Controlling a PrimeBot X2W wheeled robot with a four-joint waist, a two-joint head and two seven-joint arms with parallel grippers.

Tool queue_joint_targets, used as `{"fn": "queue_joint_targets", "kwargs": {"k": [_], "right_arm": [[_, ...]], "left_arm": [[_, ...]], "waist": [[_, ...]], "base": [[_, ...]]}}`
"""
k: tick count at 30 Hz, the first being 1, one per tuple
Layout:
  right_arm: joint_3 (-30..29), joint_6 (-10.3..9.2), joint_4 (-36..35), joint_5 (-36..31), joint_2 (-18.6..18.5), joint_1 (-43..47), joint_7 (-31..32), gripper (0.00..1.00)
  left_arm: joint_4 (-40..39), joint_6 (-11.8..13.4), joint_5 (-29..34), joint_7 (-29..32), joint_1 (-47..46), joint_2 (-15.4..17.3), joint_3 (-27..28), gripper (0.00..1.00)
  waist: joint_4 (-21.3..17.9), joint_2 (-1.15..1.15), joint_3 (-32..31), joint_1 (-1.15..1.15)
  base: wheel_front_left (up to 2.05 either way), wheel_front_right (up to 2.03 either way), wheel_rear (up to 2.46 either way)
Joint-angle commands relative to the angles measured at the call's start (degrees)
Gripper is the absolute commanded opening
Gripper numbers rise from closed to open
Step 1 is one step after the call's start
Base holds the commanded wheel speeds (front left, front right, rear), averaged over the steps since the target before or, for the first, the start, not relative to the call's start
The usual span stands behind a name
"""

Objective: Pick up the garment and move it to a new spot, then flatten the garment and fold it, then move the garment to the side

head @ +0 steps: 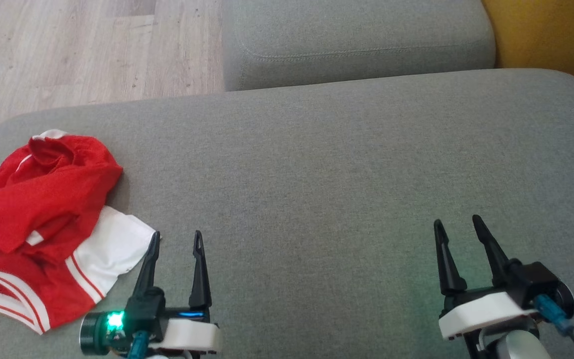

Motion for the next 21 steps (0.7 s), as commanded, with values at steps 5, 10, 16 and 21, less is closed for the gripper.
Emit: {"fn": "queue_joint_targets", "kwargs": {"k": [5, 10, 16, 21], "right_arm": [[1.50, 0.44, -1.20, -3.42, -0.57, -2.78, -1.27, 1.00], [1.55, 0.44, -0.94, -3.43, -0.57, -2.86, -1.27, 1.00], [1.48, 0.44, -0.80, -3.23, -0.57, -2.75, -1.27, 1.00], [1.56, 0.44, -0.76, -3.27, -0.57, -2.46, -1.27, 1.00]], "left_arm": [[-1.13, 0.80, 2.46, -1.22, -3.28, 0.13, 1.57, 1.00], [-0.24, 0.81, 1.59, -1.22, -3.16, 0.12, 1.82, 1.00], [0.28, 0.70, 1.25, -1.22, -3.14, 0.11, 1.89, 1.00], [0.51, 0.85, 0.24, -1.22, -2.86, 0.11, 2.29, 1.00]], "waist": [[-0.03, 0.00, 0.03, 0.00], [-0.16, 0.00, 0.00, 0.00], [-0.28, 0.00, -0.17, 0.00], [-0.11, 0.00, -0.48, 0.00]], "base": [[0.00, 0.00, 0.00], [0.00, 0.00, 0.00], [0.00, 0.00, 0.00], [0.00, 0.00, 0.00]]}}
